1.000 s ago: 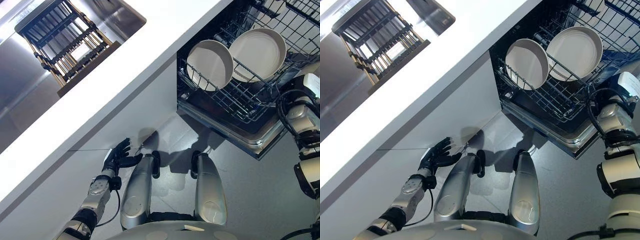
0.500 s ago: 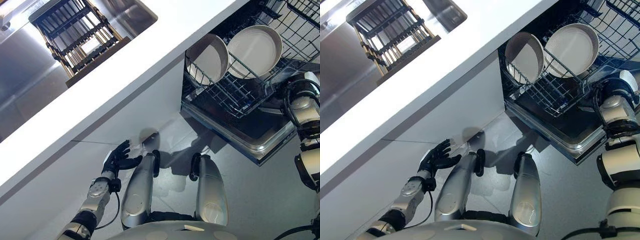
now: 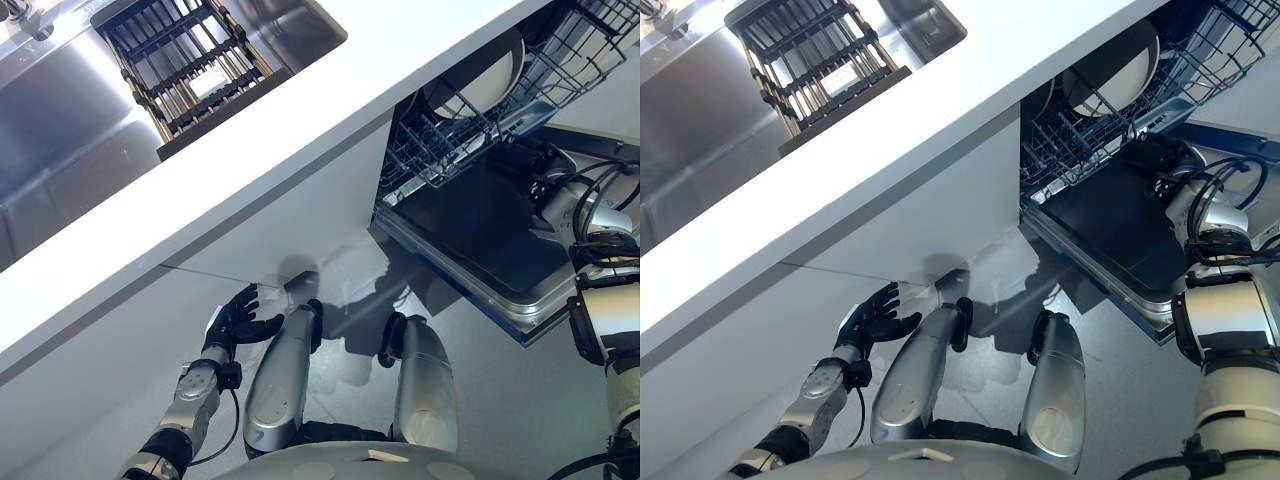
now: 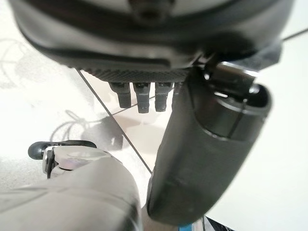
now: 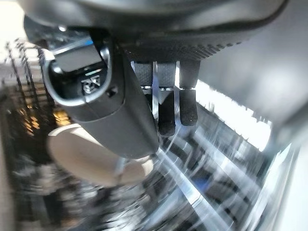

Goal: Pick up plates and place into dishwasher.

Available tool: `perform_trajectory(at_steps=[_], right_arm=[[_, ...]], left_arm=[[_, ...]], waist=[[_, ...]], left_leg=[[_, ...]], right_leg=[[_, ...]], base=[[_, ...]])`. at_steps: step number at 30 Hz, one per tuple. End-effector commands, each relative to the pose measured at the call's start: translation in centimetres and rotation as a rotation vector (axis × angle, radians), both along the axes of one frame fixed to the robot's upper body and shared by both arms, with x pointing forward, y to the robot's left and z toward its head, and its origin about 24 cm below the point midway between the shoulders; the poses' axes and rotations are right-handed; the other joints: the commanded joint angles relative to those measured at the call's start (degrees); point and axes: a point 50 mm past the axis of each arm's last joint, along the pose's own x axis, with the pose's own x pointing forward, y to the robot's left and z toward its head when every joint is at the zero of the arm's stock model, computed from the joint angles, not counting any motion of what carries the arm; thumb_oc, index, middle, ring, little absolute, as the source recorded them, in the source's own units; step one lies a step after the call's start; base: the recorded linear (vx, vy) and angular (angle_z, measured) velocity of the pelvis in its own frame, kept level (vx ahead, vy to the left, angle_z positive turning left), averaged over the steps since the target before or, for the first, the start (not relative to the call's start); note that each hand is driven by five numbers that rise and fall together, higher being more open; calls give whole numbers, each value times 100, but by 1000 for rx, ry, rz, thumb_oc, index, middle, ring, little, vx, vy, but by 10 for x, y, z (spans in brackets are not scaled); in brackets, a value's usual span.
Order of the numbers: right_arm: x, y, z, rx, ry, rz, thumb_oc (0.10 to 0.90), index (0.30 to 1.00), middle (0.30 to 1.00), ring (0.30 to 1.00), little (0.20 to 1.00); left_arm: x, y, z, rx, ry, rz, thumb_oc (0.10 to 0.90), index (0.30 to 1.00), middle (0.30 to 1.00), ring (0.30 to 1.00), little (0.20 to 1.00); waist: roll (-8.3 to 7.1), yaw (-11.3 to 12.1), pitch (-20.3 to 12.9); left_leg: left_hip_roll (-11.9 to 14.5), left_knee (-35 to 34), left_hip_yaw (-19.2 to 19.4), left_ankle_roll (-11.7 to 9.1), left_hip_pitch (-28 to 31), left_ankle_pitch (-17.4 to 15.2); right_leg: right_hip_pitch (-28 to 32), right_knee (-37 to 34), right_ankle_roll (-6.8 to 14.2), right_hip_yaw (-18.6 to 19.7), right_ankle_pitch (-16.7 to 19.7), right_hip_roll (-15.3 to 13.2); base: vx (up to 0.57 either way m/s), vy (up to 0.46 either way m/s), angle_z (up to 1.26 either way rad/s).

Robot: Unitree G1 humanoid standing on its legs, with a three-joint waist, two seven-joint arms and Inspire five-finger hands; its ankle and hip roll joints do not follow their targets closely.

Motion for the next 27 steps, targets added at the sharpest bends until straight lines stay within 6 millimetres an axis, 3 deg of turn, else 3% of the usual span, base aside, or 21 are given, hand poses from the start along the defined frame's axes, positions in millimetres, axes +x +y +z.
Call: perform_trajectory(at_steps=[1,4,7,10,14,18,27], right_arm=[[18,51,98,279,-602,309,100,300,300,300,200],[16,45,91,203,-563,221,100,300,300,300,200],[12,28,84,61,-469,90,100,300,300,300,200],[5,8,75,-161,-340,-78,100,300,300,300,200],[-14,-32,62,-577,-54,-443,100,300,300,300,200],[-23,-41,53,-719,57,-566,100,300,300,300,200],[-35,-41,49,-1081,63,-711,100,300,300,300,200]], left_arm=[[-10,18,14,78,-52,-55,800,900,900,900,900],[-11,18,14,85,-44,-70,800,900,900,900,900],[-12,19,14,84,-45,-70,800,900,900,900,900],[-11,19,14,84,-50,-64,800,900,900,900,900],[-11,18,11,77,-60,-30,800,900,900,900,900],[-7,14,11,70,-74,-10,800,900,900,900,900],[1,9,14,49,-113,28,800,900,900,900,900]], waist=[[-39,307,-460],[-62,292,-507],[-98,247,-532],[-147,185,-555],[-227,4,-500],[-275,-131,-474],[-287,-358,-403]], left_leg=[[-296,434,310,632,206,-778],[-302,539,289,625,178,-824],[-276,548,294,633,181,-836],[-246,493,318,639,160,-777],[-162,499,391,704,206,-815],[-142,426,432,744,217,-763],[-138,299,580,802,206,-732]], right_leg=[[599,123,-218,-193,-115,61],[599,143,-189,-179,-96,59],[608,101,-177,-149,-68,79],[588,1,-179,-116,14,112],[612,-87,-186,11,40,222],[608,-223,-189,93,136,284],[535,-356,-187,250,184,388]], base=[[64,-30,6],[45,-30,9],[11,-5,6],[-5,0,-1],[-19,20,-5],[-36,31,-15],[-64,38,-11]])
